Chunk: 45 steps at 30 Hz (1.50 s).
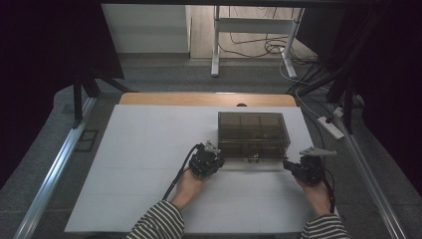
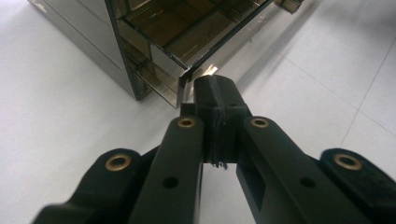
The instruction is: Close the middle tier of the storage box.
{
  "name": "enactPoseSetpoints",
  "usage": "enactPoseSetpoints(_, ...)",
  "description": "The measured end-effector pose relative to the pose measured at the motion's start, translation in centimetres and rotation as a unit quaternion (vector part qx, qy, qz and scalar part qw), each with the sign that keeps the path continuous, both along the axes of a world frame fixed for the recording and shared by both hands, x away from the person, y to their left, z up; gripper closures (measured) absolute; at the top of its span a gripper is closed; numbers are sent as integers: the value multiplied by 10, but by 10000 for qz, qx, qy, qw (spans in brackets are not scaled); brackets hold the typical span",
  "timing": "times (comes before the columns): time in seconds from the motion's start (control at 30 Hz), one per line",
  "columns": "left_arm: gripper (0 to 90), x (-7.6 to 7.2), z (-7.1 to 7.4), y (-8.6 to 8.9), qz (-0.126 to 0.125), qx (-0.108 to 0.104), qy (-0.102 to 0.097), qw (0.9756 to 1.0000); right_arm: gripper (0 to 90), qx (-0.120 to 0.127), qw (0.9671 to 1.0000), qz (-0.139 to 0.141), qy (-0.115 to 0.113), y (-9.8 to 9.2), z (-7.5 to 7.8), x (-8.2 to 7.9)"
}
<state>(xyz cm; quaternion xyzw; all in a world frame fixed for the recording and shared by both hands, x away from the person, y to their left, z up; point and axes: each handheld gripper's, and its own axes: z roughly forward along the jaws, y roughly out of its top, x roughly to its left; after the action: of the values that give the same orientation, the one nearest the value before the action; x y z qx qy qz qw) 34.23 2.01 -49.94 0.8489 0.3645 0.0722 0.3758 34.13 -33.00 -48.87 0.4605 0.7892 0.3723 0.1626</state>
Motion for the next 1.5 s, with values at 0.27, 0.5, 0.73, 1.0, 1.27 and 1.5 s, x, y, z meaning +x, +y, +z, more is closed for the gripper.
enactPoseSetpoints(0.27, 890, 4, 0, 0, 51, -4, -3, 10000, 895, 2, 10000, -42, 1, 1, 1, 4)
enactPoseSetpoints(0.5, 890, 7, 2, 1, 96, 2, -18, 10000, 895, -30, 10000, -40, -18, 4, 2, 9)
enactPoseSetpoints(0.73, 890, 12, 3, 1, 143, 24, -31, 9999, 895, -39, 10000, -44, -26, 6, 4, 12)
enactPoseSetpoints(1.0, 890, 15, 4, 1, 163, 32, -32, 9999, 895, -32, 10000, -71, -30, 7, 3, 16)
enactPoseSetpoints(1.27, 890, 19, 3, 1, 216, 29, -26, 9998, 895, -73, 9999, -86, -48, 9, 6, 20)
enactPoseSetpoints(1.5, 891, 22, 2, 2, 278, 6, -8, 9996, 895, -83, 9999, -128, -48, 12, 7, 25)
